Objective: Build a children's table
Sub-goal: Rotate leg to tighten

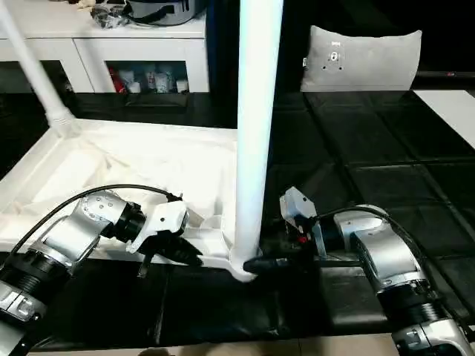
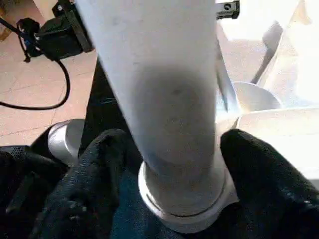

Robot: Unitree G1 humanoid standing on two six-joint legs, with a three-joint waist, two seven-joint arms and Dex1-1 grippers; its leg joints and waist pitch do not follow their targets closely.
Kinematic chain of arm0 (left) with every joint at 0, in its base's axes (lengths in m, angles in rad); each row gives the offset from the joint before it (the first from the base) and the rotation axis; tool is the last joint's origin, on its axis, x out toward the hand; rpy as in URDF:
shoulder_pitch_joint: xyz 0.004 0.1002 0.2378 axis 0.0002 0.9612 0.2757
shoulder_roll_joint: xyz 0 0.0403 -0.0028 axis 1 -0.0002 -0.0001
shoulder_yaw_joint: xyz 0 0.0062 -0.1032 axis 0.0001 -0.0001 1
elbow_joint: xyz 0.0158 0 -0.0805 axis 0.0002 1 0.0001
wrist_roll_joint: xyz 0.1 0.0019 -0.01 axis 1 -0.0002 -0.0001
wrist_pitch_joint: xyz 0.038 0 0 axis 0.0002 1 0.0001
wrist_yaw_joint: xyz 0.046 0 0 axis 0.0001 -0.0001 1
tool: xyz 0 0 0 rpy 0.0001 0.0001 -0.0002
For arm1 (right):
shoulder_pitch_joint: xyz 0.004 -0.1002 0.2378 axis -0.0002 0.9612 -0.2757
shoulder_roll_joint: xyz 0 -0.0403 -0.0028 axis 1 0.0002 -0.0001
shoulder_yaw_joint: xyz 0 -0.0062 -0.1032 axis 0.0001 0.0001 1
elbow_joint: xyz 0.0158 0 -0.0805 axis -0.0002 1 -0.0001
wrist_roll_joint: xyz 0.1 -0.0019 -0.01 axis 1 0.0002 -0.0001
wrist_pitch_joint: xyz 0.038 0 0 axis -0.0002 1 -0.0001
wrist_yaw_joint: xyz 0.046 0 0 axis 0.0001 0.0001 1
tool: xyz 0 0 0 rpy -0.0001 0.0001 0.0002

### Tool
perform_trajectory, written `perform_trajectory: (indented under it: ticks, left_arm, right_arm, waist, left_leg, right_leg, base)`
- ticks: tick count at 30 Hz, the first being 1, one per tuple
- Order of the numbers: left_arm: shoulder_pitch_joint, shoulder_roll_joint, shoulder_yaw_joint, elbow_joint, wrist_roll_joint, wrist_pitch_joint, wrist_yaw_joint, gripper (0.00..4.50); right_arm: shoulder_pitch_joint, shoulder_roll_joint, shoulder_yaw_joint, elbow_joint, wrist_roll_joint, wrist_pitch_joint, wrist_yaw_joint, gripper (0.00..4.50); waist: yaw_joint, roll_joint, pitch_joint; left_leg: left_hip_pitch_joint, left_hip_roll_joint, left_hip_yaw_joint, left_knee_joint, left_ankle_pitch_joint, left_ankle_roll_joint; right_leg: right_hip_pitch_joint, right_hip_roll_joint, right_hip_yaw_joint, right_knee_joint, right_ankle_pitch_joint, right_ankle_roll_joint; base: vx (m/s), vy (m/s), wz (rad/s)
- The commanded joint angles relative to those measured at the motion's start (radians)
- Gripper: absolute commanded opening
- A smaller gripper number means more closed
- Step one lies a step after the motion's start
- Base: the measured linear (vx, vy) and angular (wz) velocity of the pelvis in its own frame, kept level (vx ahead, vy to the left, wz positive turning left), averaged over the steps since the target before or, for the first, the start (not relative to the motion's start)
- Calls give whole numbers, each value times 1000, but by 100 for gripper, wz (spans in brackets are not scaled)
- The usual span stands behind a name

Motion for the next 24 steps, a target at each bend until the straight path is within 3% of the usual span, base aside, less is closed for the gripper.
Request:
perform_trajectory:
  ticks: [1, 12, 16, 18, 21, 22, 24]
  left_arm:
    - [-30, -2, -17, -10, -23, -29, -45, 0]
    - [-27, -13, 0, 3, -17, -10, -20, 0]
    - [-13, -48, 34, -34, -39, 95, 58, 0]
    - [-9, -80, 56, -52, -34, 165, 141, 0]
    - [-8, -115, 74, -66, -29, 225, 215, 0]
    - [-9, -159, 90, -76, -21, 275, 292, 0]
    - [-13, -194, 102, -81, -16, 315, 348, 0]
  right_arm:
    - [-23, 0, 8, 16, 2, -15, 9, 286]
    - [-12, 12, 10, -2, 22, 8, 15, 199]
    - [27, 42, -11, -86, 77, 107, -45, 194]
    - [29, 91, -25, -104, 52, 160, -172, 193]
    - [19, 150, -45, -95, 17, 172, -303, 193]
    - [1, 217, -70, -69, 3, 186, -417, 193]
    - [-15, 262, -88, -46, -9, 199, -499, 193]
  waist:
    - [-5, -12, -74]
    - [-5, -12, -73]
    - [-3, -12, -73]
    - [-6, -13, -72]
    - [-20, -16, -67]
    - [-29, -12, -67]
    - [-47, -14, -68]
  left_leg:
    - [-3, 8, 12, -64, -118, 82]
    - [-3, 7, 13, -64, -121, 81]
    - [-1, 10, 12, -66, -118, 76]
    - [-3, 6, 13, -66, -122, 70]
    - [-3, -5, 14, -63, -146, 44]
    - [-3, -6, 11, -64, -153, 39]
    - [-7, -8, 9, -63, -155, 37]
  right_leg:
    - [69, -54, 54, -69, -378, -98]
    - [69, -53, 52, -72, -394, -90]
    - [68, -54, 53, -71, -392, -90]
    - [70, -52, 51, -74, -403, -82]
    - [69, -51, 40, -88, -482, -46]
    - [69, -52, 38, -91, -500, -32]
    - [71, -51, 33, -95, -501, -23]
  base:
    - [0, 0, 0]
    - [0, 0, 0]
    - [0, 0, 0]
    - [0, 0, 0]
    - [0, 0, 0]
    - [0, 0, 0]
    - [0, 0, 0]
